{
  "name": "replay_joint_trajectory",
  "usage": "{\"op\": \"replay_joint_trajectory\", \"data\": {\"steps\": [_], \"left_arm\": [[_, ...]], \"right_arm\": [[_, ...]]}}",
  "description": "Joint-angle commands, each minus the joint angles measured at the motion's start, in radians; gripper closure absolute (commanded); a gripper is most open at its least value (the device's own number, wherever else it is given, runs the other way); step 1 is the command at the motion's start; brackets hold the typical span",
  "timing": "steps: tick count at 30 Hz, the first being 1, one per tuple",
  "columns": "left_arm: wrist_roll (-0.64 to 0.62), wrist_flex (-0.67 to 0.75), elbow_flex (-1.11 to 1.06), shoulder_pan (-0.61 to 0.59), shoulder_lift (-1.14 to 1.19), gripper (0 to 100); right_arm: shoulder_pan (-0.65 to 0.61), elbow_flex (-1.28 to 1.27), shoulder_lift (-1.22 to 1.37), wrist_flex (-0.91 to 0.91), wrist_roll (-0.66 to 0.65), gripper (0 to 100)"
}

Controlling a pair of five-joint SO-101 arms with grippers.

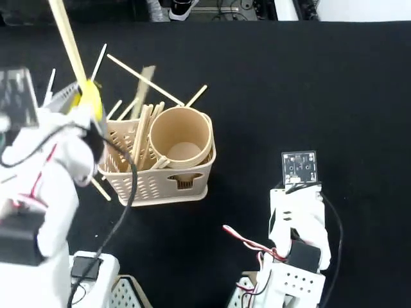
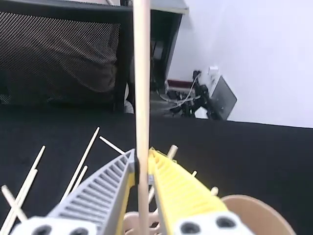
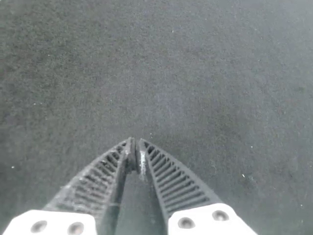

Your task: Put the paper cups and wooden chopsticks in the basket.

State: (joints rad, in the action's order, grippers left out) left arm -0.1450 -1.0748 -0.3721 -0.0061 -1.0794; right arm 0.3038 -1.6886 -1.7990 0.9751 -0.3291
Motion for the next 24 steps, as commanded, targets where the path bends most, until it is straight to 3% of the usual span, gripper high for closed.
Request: {"op": "replay_joint_trajectory", "data": {"steps": [1, 6, 11, 13, 17, 24], "left_arm": [[-0.041, 0.129, -0.294, 0.013, -0.275, 97], [-0.097, 0.075, -0.343, 0.041, -0.448, 97], [-0.08, 0.071, -0.381, 0.131, -0.408, 97], [-0.038, 0.069, -0.395, 0.14, -0.373, 91], [-0.026, 0.063, -0.395, 0.065, -0.29, 75], [-0.066, 0.023, -0.34, -0.079, -0.241, 74]], "right_arm": [[-0.012, 0.002, -0.044, 0.003, -0.008, 98.5], [-0.012, 0.002, -0.044, 0.003, -0.008, 98.5], [-0.012, 0.002, -0.044, 0.003, -0.008, 98.5], [-0.011, 0.002, -0.044, 0.003, -0.008, 98.5], [-0.011, 0.002, -0.044, 0.003, -0.008, 98.5], [-0.011, 0.002, -0.044, 0.003, -0.008, 98.5]]}}
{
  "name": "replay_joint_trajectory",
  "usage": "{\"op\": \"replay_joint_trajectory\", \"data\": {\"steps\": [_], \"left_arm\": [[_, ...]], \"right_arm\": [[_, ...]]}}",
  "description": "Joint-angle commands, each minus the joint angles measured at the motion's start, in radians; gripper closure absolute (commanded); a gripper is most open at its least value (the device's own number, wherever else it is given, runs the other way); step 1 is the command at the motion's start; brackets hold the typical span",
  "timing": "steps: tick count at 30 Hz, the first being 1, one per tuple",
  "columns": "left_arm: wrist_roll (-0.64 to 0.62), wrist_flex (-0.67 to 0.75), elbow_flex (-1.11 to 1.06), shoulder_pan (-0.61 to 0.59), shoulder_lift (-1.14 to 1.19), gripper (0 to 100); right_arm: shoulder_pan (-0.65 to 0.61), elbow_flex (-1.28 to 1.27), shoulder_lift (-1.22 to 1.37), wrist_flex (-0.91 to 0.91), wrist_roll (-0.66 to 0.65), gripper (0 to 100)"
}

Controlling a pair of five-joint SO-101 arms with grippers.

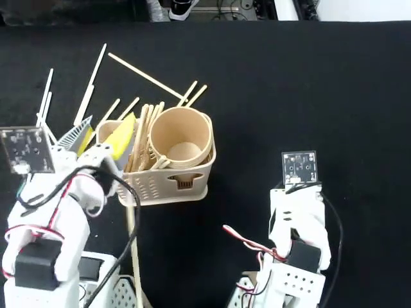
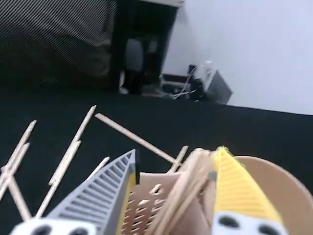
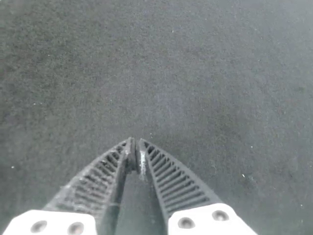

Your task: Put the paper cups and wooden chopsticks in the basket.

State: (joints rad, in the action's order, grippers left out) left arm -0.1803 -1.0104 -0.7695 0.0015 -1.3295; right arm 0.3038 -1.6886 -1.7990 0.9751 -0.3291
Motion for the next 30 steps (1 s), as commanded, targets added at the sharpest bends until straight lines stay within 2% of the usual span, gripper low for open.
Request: {"op": "replay_joint_trajectory", "data": {"steps": [1, 4, 10, 14, 19, 24, 30], "left_arm": [[-0.063, -0.068, 0.09, -0.117, 0.012, 74], [-0.104, -0.144, 0.17, -0.191, 0.02, 74], [-0.101, -0.276, 0.206, -0.257, 0.02, 74], [-0.095, -0.351, 0.249, -0.387, 0.103, 74], [-0.005, -0.365, 0.323, -0.532, 0.453, 74], [0.041, -0.407, 0.489, -0.662, 0.847, 74], [0.072, -0.414, 0.677, -0.699, 1.237, 74]], "right_arm": [[-0.011, 0.002, -0.044, 0.003, -0.008, 98.5], [-0.011, 0.002, -0.044, 0.003, -0.008, 98.5], [-0.011, 0.002, -0.044, 0.003, -0.008, 98.5], [-0.011, 0.002, -0.044, 0.003, -0.008, 98.5], [-0.011, 0.002, -0.044, 0.003, -0.008, 98.5], [-0.011, 0.002, -0.044, 0.003, -0.008, 98.5], [-0.011, 0.002, -0.044, 0.003, -0.008, 98.5]]}}
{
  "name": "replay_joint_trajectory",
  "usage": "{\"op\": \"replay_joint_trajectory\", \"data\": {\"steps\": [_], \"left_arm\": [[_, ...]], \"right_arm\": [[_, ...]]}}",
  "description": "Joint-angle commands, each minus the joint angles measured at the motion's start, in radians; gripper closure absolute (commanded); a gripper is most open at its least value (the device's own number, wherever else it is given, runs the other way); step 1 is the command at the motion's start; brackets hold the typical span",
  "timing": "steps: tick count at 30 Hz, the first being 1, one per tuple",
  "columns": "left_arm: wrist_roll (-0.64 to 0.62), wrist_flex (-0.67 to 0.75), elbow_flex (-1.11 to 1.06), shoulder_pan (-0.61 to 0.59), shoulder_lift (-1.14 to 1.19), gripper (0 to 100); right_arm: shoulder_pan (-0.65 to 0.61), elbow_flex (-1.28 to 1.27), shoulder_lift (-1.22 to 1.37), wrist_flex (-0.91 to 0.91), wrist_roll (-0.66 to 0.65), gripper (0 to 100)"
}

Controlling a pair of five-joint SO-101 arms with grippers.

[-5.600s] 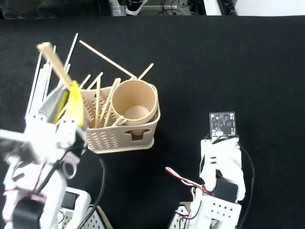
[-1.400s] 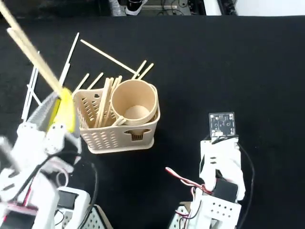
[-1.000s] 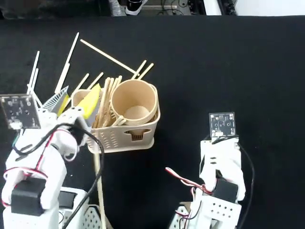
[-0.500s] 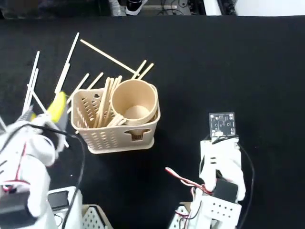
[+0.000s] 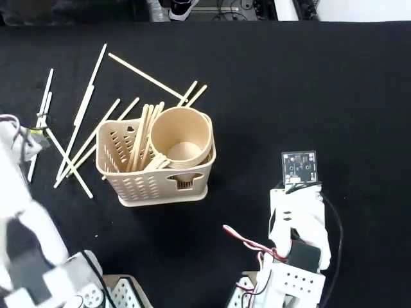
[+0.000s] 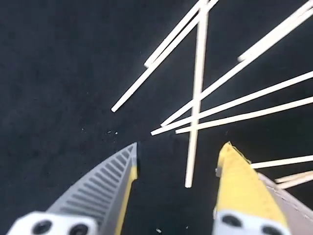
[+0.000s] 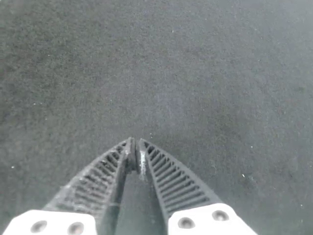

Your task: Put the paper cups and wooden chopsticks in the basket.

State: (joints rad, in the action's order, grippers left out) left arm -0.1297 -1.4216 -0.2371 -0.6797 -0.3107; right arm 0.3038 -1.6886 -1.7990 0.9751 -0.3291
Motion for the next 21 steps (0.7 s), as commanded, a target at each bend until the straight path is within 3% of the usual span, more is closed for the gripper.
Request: {"op": "replay_joint_trajectory", "data": {"steps": [1, 15, 17, 20, 21], "left_arm": [[0.021, -0.003, 0.177, -0.016, 0.273, 74], [0.015, 0.005, 0.51, 0.094, 0.882, 75], [0.015, 0.005, 0.535, 0.094, 0.91, 80], [0.015, -0.003, 0.55, 0.088, 0.91, 97], [0.015, -0.005, 0.545, 0.087, 0.902, 97]], "right_arm": [[-0.011, 0.002, -0.044, 0.003, -0.008, 98.5], [-0.011, 0.002, -0.044, 0.003, -0.008, 98.5], [-0.011, 0.002, -0.044, 0.003, -0.008, 98.5], [-0.012, 0.002, -0.044, 0.003, -0.008, 98.5], [-0.012, 0.002, -0.044, 0.003, -0.008, 98.5]]}}
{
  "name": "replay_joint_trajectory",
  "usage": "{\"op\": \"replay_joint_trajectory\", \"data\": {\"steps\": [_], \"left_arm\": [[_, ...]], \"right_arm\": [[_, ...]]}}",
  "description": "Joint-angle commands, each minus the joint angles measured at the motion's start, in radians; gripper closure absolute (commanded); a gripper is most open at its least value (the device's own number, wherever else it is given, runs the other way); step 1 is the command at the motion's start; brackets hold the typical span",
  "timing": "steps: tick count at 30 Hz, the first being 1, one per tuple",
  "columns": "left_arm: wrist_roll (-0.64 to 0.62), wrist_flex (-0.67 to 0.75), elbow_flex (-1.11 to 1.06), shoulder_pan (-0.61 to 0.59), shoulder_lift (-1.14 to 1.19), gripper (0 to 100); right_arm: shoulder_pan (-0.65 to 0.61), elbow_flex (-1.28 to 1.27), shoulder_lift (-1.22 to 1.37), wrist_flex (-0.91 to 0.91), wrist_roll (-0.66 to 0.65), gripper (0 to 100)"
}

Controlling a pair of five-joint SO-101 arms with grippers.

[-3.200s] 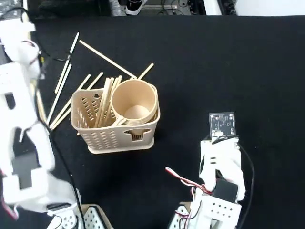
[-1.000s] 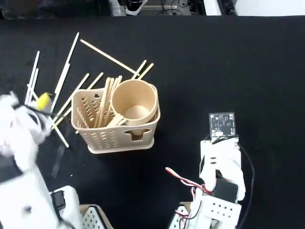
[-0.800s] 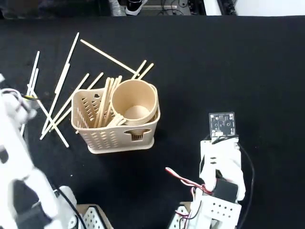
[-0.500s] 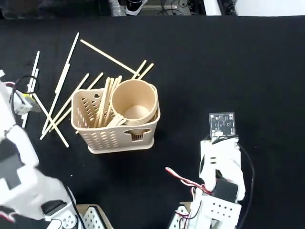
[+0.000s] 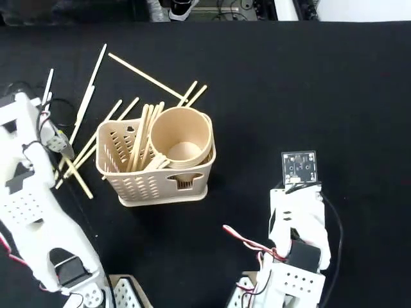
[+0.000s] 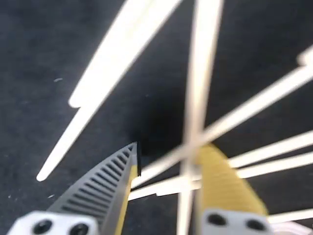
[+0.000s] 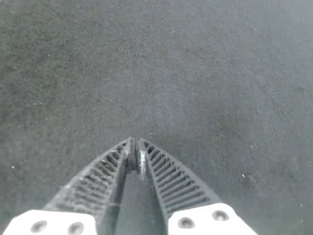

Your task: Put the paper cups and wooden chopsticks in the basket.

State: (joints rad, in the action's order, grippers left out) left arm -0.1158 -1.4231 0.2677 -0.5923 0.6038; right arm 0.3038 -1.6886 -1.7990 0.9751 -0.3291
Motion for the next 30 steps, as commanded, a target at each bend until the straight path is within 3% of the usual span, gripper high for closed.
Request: {"op": "replay_joint_trajectory", "data": {"steps": [1, 7, 16, 23, 30], "left_arm": [[0.002, -0.006, 0.035, -0.002, -0.025, 95], [0.002, -0.091, 0.033, 0.004, -0.212, 97], [0.003, -0.127, -0.085, 0.007, -0.821, 97], [0.002, 0.13, -0.41, 0.051, -1.428, 97], [0.002, 0.637, -0.886, 0.377, -1.944, 97]], "right_arm": [[-0.012, 0.002, -0.044, 0.003, -0.008, 98.5], [-0.012, 0.002, -0.044, 0.003, -0.008, 98.5], [-0.012, 0.002, -0.044, 0.003, -0.008, 98.5], [-0.012, 0.002, -0.044, 0.003, -0.008, 98.5], [-0.012, 0.002, -0.045, 0.003, -0.008, 98.5]]}}
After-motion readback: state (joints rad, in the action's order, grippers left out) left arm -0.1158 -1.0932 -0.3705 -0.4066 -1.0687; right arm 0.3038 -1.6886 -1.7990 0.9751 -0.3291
